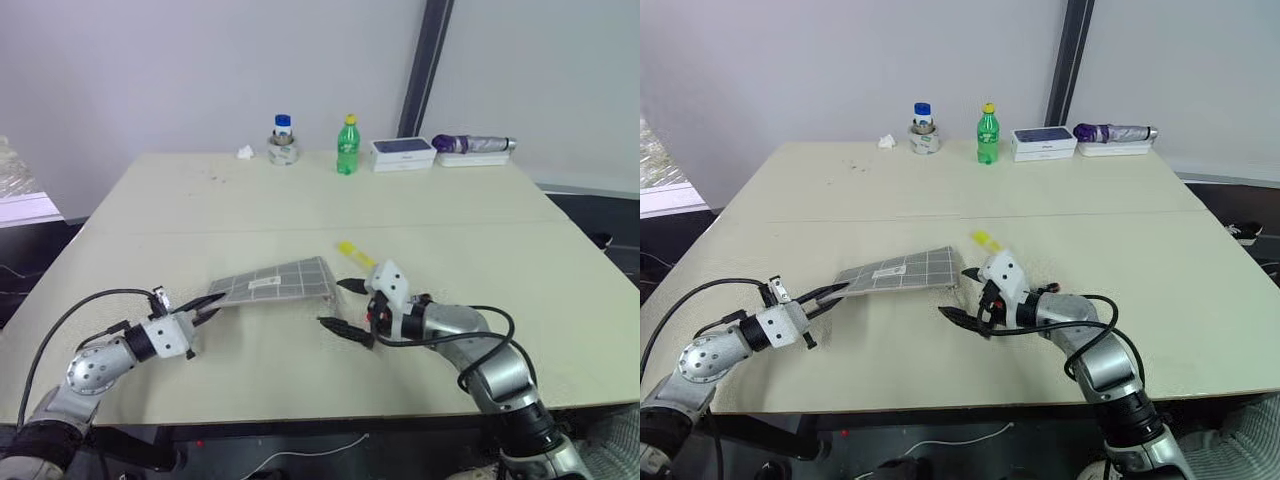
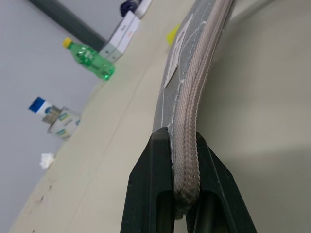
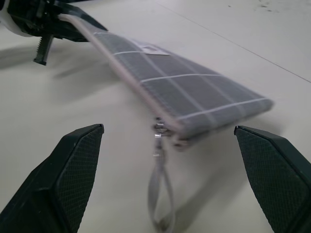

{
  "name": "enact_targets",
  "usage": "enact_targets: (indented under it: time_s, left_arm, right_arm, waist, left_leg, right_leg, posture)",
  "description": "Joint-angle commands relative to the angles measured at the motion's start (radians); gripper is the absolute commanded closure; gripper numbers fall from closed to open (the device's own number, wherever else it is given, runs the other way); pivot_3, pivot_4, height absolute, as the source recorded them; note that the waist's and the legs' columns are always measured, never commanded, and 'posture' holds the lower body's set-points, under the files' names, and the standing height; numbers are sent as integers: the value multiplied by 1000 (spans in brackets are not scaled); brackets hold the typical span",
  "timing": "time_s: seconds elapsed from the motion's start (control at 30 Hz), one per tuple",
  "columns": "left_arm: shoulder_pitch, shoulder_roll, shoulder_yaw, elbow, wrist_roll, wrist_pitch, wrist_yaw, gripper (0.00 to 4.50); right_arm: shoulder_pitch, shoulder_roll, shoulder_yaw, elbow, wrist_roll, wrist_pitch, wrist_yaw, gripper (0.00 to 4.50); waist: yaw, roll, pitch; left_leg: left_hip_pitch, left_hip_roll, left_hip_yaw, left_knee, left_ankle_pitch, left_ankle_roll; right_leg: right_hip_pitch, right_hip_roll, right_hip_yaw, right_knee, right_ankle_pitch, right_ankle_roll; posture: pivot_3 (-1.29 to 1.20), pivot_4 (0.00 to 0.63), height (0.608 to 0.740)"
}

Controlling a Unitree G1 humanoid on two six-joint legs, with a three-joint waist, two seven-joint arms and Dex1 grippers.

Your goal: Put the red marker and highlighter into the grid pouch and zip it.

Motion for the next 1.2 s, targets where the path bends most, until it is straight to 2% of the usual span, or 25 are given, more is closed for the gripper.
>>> enact_targets:
  time_s: [0.03,0.23,0.47,0.7,0.8,1.0,1.03,1.2]
  left_arm:
    - [14,-9,72,-99,-16,73,32,4500]
    - [45,-38,101,-183,25,131,40,4500]
    - [55,-76,112,-232,57,171,49,4500]
    - [57,-99,121,-271,72,206,59,4500]
    - [62,-108,126,-282,80,219,69,4500]
    - [76,-126,127,-294,97,231,81,4500]
    - [77,-129,126,-295,100,232,82,4500]
    - [85,-142,117,-307,130,247,85,4500]
  right_arm:
    - [-18,-10,-8,-10,-13,-31,-17,31]
    - [-38,-7,-24,42,-13,-42,-41,31]
    - [-68,155,-90,98,83,73,-159,31]
    - [-85,185,-77,122,83,132,-206,31]
    - [-84,181,-93,120,94,148,-218,914]
    - [-73,161,-75,105,86,165,-219,4093]
    - [-75,162,-71,102,85,166,-221,4438]
    - [-117,120,9,76,10,155,-223,4438]
  waist:
    - [1,0,0]
    - [-2,0,0]
    - [-3,0,0]
    - [-1,0,0]
    - [-3,0,0]
    - [-2,0,0]
    - [-2,0,0]
    - [-3,0,0]
  left_leg:
    - [0,0,0,0,0,0]
    - [0,0,0,-1,0,0]
    - [0,0,0,-1,0,0]
    - [0,0,0,-1,0,0]
    - [0,0,0,-1,0,0]
    - [0,0,0,-2,0,0]
    - [0,0,0,-2,0,0]
    - [0,0,0,-2,0,0]
  right_leg:
    - [0,0,0,0,0,0]
    - [0,0,0,0,0,0]
    - [-1,1,0,0,0,0]
    - [0,0,0,0,0,0]
    - [-1,1,0,0,0,0]
    - [-1,0,0,-1,0,0]
    - [-1,0,0,-1,0,0]
    - [-1,0,1,-1,0,0]
  posture:
    - [0,150,740]
    - [0,150,740]
    - [0,150,740]
    - [0,150,740]
    - [0,150,740]
    - [0,150,740]
    - [0,150,740]
    - [0,150,740]
